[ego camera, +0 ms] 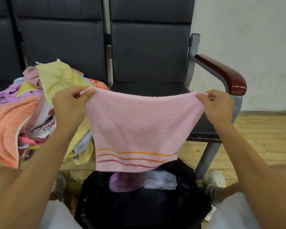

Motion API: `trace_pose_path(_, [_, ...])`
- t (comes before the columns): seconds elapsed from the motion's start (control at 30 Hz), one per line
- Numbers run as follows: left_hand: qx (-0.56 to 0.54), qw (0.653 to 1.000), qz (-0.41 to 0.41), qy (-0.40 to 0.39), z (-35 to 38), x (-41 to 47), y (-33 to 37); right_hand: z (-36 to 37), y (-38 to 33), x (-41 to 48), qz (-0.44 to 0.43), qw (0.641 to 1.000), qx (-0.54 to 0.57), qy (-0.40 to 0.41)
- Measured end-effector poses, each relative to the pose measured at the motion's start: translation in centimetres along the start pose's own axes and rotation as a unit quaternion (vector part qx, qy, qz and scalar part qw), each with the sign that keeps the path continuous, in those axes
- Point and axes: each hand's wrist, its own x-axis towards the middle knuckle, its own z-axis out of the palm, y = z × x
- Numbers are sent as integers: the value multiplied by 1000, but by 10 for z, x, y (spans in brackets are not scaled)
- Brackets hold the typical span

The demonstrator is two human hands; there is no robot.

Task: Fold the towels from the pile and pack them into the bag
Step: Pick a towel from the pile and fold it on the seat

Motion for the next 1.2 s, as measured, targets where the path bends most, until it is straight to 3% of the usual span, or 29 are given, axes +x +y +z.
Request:
trace_pose_path(0.37, [-82,994,-78,-13,7,-5,-1,8,5,-3,28,998,57,15])
trace_pose_path(0.63, [-85,979,-175,-66,29,-10,-17,24,9,1,113,990,63,-49])
trace_pose_path(0.77, [-45,980,-174,-88,44,12,-12,30,5,21,101,991,74,-39])
trace_pose_path(0.87, [-85,974,-184,-97,59,35,-10,41,5,38,109,989,98,-21])
trace_pose_path(1.03, [-104,967,-147,-178,87,69,-26,70,12,64,136,984,112,-13])
trace_pose_path(1.2, [-126,967,-143,-171,118,94,-45,102,15,101,135,983,121,-19])
